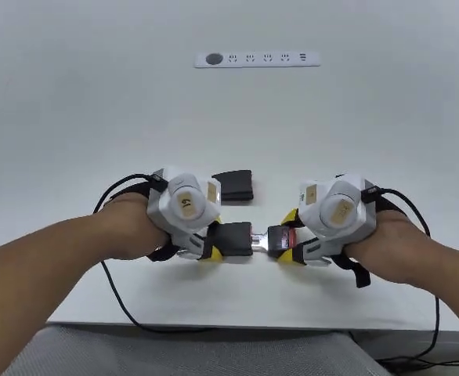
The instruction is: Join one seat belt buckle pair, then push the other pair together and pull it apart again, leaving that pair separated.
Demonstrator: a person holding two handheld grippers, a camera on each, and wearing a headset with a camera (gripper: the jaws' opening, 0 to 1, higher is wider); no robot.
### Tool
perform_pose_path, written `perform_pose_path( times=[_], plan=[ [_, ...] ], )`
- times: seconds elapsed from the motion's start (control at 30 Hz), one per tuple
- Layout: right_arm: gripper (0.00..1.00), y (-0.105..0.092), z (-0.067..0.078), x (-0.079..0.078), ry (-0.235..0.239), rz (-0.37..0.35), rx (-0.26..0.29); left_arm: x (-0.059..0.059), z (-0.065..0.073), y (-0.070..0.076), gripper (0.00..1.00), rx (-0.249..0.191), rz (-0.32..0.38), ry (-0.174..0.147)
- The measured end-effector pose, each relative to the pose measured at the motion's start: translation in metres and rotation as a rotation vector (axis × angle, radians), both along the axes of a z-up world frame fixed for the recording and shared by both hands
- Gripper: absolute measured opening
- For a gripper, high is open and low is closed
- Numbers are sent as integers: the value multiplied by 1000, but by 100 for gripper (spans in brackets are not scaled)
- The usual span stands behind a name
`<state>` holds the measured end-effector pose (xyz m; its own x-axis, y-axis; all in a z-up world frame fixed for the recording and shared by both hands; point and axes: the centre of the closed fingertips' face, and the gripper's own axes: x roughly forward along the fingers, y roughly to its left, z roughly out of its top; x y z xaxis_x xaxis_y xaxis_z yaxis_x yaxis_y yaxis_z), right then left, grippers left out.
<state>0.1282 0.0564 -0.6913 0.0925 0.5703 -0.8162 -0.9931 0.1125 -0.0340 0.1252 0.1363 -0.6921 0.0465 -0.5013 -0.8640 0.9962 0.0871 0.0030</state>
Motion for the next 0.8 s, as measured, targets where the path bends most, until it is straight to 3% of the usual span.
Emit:
perform_pose_path(
  times=[0.13,0.3,0.63,0.67,0.8],
  plan=[
    [32,2,0,2,0,30,-41,-1,0,-1,32,33,-16,-9],
    [32,1,0,1,9,36,-43,0,-1,0,32,27,-21,-4],
    [32,7,0,4,28,20,12,0,1,0,32,4,-17,-3],
    [32,11,2,2,40,7,41,0,1,0,31,5,-17,-3],
    [31,12,2,1,37,3,49,0,0,1,31,7,-18,-2]
  ],
)
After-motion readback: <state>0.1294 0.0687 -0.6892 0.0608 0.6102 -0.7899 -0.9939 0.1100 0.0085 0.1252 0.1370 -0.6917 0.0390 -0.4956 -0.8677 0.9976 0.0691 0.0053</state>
